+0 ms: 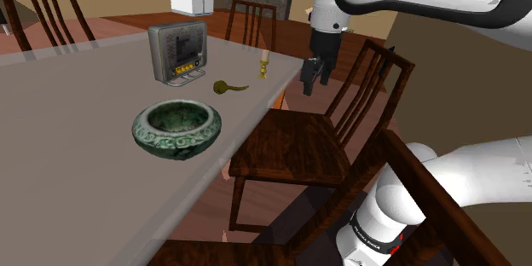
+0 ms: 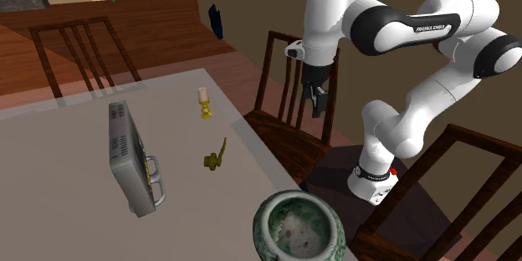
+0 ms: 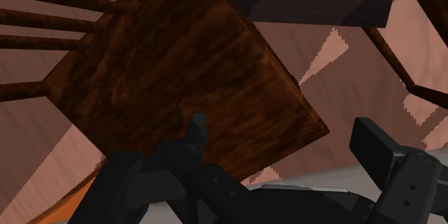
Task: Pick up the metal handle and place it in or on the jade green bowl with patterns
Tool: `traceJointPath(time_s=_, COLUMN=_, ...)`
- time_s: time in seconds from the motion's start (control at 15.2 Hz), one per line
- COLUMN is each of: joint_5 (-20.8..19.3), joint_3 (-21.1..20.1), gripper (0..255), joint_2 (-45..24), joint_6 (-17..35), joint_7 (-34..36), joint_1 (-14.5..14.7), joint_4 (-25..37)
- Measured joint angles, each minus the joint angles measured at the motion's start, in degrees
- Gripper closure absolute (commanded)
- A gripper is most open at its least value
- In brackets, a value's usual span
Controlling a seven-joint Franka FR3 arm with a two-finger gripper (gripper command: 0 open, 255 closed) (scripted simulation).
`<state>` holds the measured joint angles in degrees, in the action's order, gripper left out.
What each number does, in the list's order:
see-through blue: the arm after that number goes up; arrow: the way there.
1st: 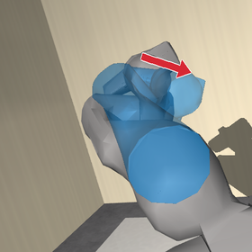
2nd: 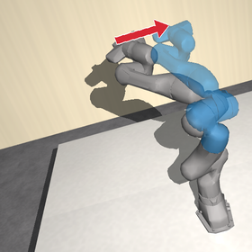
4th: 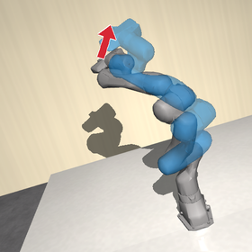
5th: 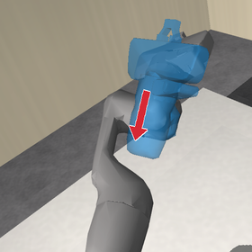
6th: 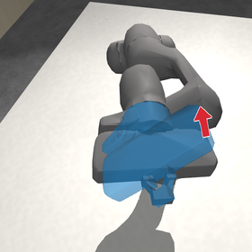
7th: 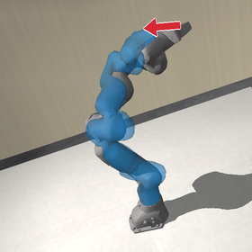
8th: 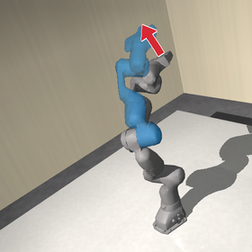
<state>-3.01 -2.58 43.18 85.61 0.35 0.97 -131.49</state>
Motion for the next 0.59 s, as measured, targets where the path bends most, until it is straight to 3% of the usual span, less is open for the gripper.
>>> traceJointPath(time_s=0.2, joint_5=0.1, joint_3=-0.6, gripper=0, joint_2=-2.7, joint_6=1.2, joint_7=0.5, joint_1=0.1, joint_4=1.5)
traceJointPath(time_s=0.59, joint_5=-0.3, joint_3=-2.6, gripper=0, joint_2=-14.8, joint_6=6.9, joint_7=2.0, joint_1=0.3, joint_4=8.1)
